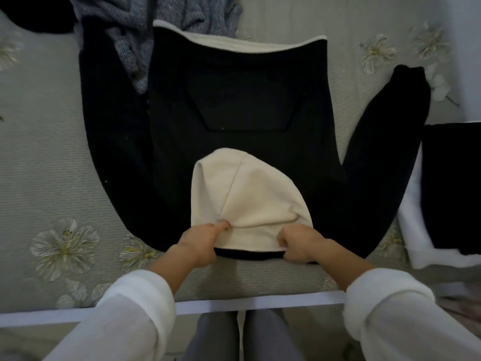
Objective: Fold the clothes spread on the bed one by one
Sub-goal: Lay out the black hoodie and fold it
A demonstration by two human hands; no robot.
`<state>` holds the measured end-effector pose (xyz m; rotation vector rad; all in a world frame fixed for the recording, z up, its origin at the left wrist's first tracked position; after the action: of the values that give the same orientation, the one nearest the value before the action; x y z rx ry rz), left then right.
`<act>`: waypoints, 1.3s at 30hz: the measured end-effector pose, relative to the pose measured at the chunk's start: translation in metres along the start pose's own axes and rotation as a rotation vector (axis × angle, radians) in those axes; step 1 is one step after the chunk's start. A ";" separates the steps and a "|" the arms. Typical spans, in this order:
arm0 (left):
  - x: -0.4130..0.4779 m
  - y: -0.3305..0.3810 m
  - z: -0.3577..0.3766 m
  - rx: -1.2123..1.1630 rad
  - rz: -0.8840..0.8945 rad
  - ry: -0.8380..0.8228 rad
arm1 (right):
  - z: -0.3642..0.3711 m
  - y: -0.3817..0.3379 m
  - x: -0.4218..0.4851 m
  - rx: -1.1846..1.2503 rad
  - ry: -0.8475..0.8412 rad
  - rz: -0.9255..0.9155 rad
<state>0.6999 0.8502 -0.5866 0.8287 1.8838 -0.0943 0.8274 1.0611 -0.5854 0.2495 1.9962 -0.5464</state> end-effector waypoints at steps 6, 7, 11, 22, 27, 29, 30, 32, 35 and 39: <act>-0.028 0.013 0.038 -0.300 -0.015 -0.426 | 0.027 0.005 -0.018 0.183 -0.285 0.065; -0.029 0.012 0.037 -0.377 -0.025 -0.410 | 0.025 0.008 -0.017 0.263 -0.202 0.055; -0.021 -0.005 0.014 -0.518 -0.133 0.144 | -0.006 0.016 -0.014 0.543 0.437 0.147; 0.014 0.003 -0.032 -0.608 -0.161 0.765 | -0.038 0.009 0.013 0.831 0.842 0.242; 0.030 0.026 -0.029 -0.157 -0.141 0.813 | -0.034 -0.005 0.028 0.371 0.834 0.123; 0.043 0.032 -0.027 0.064 -0.005 0.792 | -0.030 -0.011 0.041 0.116 0.782 0.052; 0.051 0.031 -0.026 0.142 0.021 0.745 | -0.028 -0.009 0.049 0.044 0.724 0.044; 0.074 0.025 -0.024 0.182 -0.029 0.590 | -0.024 0.000 0.067 -0.044 0.611 0.063; 0.096 0.017 -0.020 0.148 -0.125 0.430 | -0.021 0.015 0.082 -0.142 0.550 0.076; 0.097 0.022 -0.022 0.149 -0.154 0.378 | -0.020 0.019 0.086 -0.129 0.514 0.046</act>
<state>0.6735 0.9244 -0.6506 0.8438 2.3192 -0.1853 0.7786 1.0822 -0.6586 0.3845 2.5047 -0.3413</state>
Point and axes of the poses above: each hand's wrist, its own x-axis towards the middle knuckle, its own z-axis out of the palm, y = z × x, the point moved 1 cm from there along x, towards the middle knuckle, and after that the axes turned 1 degree about -z, right-handed, at the moved point
